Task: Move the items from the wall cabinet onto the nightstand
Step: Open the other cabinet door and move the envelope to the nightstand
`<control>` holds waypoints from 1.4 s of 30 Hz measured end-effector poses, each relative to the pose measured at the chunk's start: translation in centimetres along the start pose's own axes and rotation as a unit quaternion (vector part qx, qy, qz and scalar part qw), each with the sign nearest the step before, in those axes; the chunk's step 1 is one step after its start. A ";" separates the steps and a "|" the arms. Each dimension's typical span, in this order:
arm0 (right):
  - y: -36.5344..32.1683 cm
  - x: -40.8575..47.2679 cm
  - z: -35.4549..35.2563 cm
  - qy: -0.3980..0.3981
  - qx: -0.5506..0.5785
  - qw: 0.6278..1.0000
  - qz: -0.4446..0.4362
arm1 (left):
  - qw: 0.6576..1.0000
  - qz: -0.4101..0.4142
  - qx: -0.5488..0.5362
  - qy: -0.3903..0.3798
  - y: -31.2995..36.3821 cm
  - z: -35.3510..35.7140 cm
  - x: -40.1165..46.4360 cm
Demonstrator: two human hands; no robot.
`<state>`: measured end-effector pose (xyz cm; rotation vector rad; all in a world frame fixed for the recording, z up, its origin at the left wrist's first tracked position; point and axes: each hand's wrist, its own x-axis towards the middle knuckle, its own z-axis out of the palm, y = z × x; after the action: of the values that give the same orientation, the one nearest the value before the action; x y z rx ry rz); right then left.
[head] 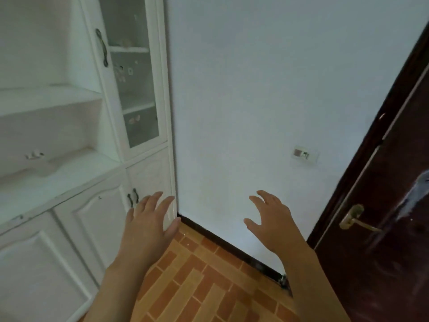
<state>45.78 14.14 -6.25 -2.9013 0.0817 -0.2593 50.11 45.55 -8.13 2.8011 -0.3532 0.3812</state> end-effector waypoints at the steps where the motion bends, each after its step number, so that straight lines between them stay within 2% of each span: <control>1: -1.2 1.7 0.2 0.002 -0.002 1.000 0.000 | 1.000 0.003 0.002 -0.001 -1.4 -0.3 1.5; 8: -10.4 12.0 1.2 0.033 -0.018 0.999 -0.023 | 0.999 0.019 0.013 0.033 -10.3 -3.8 11.3; 14: -16.2 19.2 1.4 0.040 -0.030 0.997 -0.060 | 0.998 0.006 0.012 0.053 -16.3 -5.8 15.3; 25: -26.8 34.2 1.4 0.040 -0.048 0.978 -0.198 | 0.992 -0.040 0.051 0.107 -26.8 -9.3 21.6; 32: -31.9 45.4 0.9 0.060 -0.034 0.953 -0.296 | 0.983 -0.091 0.074 0.141 -30.3 -10.0 28.2; 42: -35.4 59.1 -0.7 0.117 -0.060 0.905 -0.405 | 0.974 -0.102 0.067 0.191 -32.0 -9.0 39.5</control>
<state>104.97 44.02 12.55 -2.8292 -1.1170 -0.7533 93.88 70.21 3.74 2.7695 0.0482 0.9030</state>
